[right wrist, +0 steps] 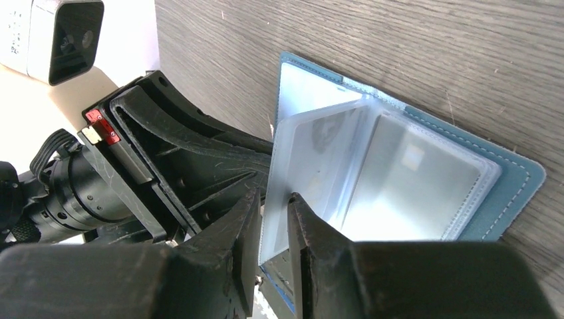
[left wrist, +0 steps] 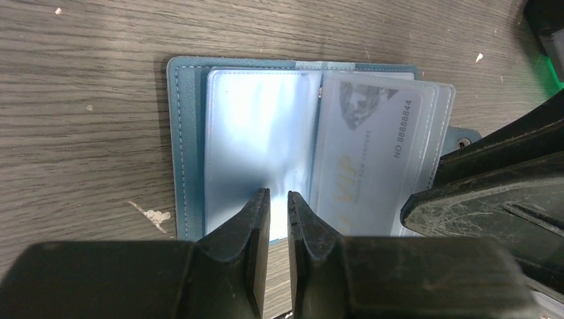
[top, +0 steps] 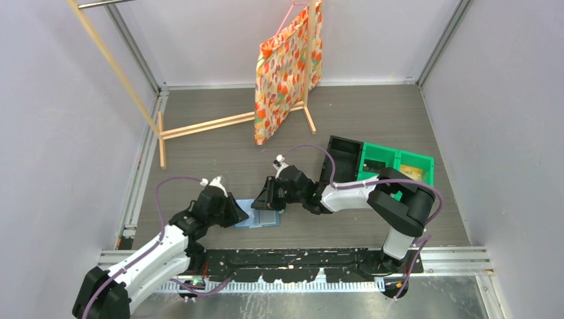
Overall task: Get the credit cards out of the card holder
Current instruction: Remove the credit card from the card holder.
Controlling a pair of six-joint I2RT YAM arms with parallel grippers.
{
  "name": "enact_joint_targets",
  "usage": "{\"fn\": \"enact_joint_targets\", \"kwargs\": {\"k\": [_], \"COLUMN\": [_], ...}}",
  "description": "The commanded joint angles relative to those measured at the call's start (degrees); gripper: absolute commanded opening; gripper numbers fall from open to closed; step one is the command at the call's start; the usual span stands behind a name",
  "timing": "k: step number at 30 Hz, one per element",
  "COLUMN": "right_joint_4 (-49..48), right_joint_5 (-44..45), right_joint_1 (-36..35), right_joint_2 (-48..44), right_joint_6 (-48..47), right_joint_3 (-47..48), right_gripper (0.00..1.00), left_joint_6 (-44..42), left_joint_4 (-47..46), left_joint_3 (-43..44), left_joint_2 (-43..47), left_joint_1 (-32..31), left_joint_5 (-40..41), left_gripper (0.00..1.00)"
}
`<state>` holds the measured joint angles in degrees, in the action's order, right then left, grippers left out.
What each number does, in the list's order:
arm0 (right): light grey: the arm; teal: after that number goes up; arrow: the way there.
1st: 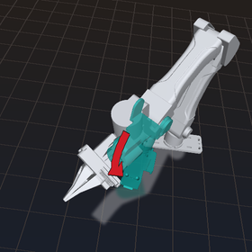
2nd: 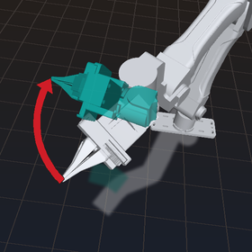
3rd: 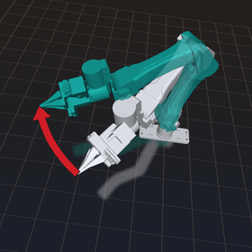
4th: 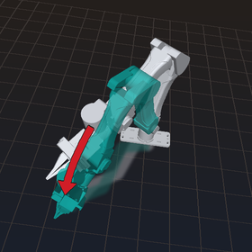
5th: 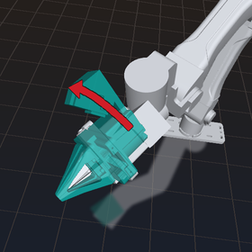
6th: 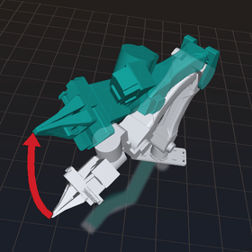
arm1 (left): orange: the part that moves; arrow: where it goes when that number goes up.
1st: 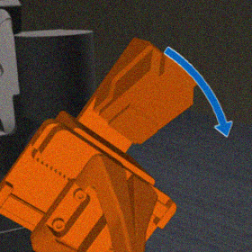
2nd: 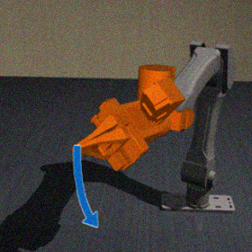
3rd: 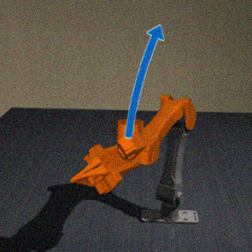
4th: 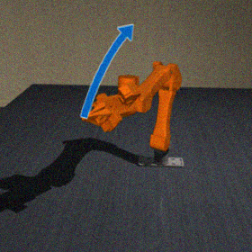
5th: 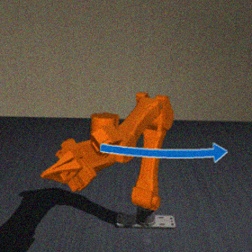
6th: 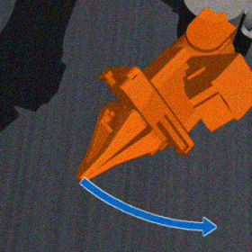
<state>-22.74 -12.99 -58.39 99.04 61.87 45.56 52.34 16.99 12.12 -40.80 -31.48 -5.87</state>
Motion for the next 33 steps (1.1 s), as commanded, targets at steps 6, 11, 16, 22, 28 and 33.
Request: {"fn": "enact_joint_targets", "kwargs": {"k": [6,11,16,22,28,33], "right_joint_4": [-5.64,-5.26,-4.74,-2.24,4.75,10.07], "right_joint_5": [0.81,1.48,1.75,2.77,6.88,9.82], "right_joint_1": [-0.74,-0.79,-0.76,-0.82,-0.81,-0.84], "right_joint_2": [1.38,1.63,1.59,-0.07,-4.28,-7.45], "right_joint_6": [1.68,1.94,1.83,0.51,-2.63,-5.18], "right_joint_3": [1.93,1.61,1.29,-0.27,-3.18,-4.23], "right_gripper": [0.2,0.17,0.15,0.13,0.18,0.24], "left_joint_6": [0.95,0.67,0.43,-0.38,-0.95,-1.26], "left_joint_4": [-1.53,-0.38,-0.07,2.29,5.78,6.99], "left_joint_3": [-1.4,-0.52,0.54,1.64,2.6,2.87], "left_joint_2": [0.16,-0.74,-0.79,0.32,2.3,3.73], "left_joint_1": [1.0,1.16,1.16,1.25,1.43,1.59], "left_joint_5": [-2.27,-1.92,-1.72,-1.21,0.0,0.43], "left_gripper": [0.21,0.22,0.22,0.22,0.22,0.22]}}
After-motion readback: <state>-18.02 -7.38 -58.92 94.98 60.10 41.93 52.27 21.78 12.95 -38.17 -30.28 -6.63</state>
